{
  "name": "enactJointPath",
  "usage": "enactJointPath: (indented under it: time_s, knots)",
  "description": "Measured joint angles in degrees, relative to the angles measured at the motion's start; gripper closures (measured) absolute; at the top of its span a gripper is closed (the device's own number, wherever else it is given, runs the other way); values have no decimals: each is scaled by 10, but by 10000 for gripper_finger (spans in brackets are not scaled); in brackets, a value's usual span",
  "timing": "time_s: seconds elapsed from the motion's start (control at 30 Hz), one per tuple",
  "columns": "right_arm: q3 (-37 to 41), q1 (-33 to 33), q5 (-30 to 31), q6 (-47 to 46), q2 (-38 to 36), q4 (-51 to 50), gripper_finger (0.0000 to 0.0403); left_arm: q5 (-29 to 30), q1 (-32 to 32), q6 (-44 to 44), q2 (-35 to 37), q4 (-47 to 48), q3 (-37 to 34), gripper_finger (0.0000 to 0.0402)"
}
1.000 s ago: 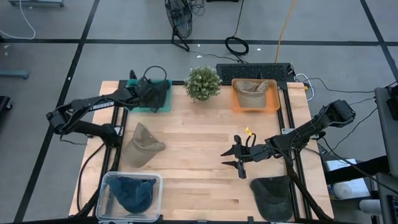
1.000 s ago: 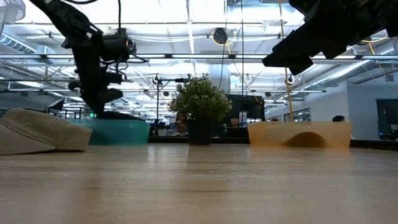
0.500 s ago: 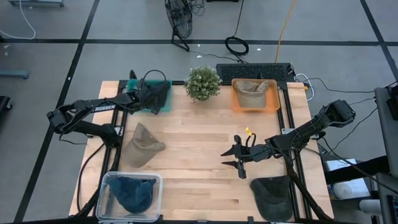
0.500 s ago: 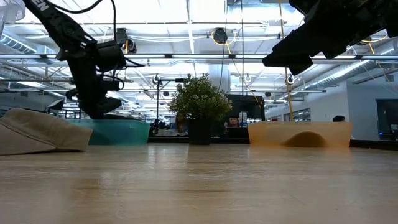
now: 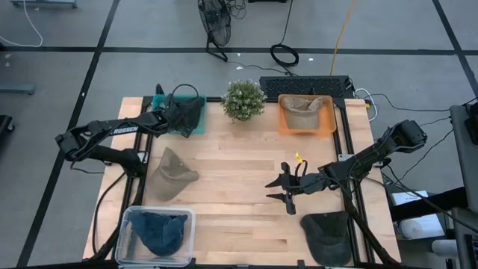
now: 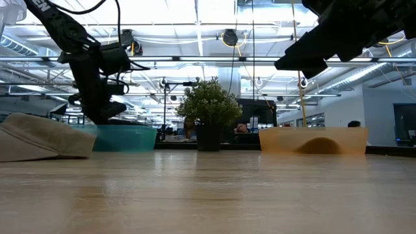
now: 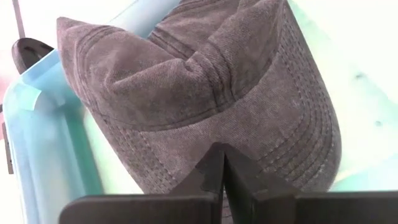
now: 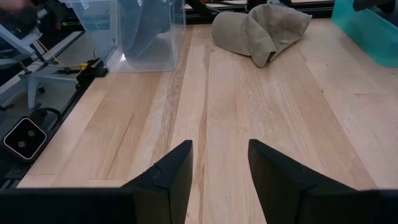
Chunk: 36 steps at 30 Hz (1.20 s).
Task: Pick & Place hat
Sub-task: Put the left black cap into the green bin, then put the brown cap into the orange bin
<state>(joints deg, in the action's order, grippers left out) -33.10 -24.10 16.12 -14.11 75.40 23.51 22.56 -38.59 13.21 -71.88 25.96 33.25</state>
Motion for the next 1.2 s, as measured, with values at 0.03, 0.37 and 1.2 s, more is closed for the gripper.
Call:
enactJointPath:
  time_s: [0.03, 0.37, 1.2]
  knots:
    - [0, 0, 0, 0, 0, -2, 259, -6, 1, -4, 6, 7, 3, 392]
    - [0, 0, -10, 12, 0, -10, 259, -71, 53, -16, 146, 158, 68, 392]
    - [0, -36, 35, 40, -40, -25, 273, -118, 469, -21, 267, -5, 56, 392]
